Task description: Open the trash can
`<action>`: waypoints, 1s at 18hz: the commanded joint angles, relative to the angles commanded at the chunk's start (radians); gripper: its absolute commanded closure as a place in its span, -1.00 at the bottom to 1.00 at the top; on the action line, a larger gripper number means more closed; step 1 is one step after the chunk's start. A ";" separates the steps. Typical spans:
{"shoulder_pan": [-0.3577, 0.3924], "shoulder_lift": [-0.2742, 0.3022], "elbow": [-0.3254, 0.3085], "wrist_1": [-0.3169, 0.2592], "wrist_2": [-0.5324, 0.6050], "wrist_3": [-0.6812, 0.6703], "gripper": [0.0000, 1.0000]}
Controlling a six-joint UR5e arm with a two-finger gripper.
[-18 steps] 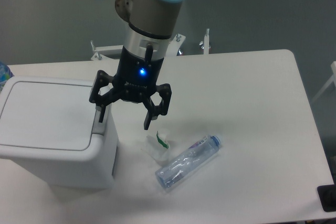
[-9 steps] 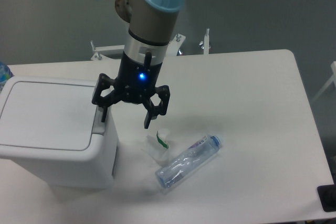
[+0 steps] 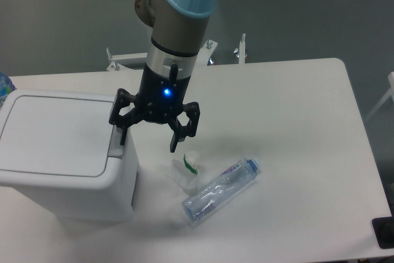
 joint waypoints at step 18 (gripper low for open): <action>0.000 -0.005 -0.002 -0.002 0.032 -0.009 -1.00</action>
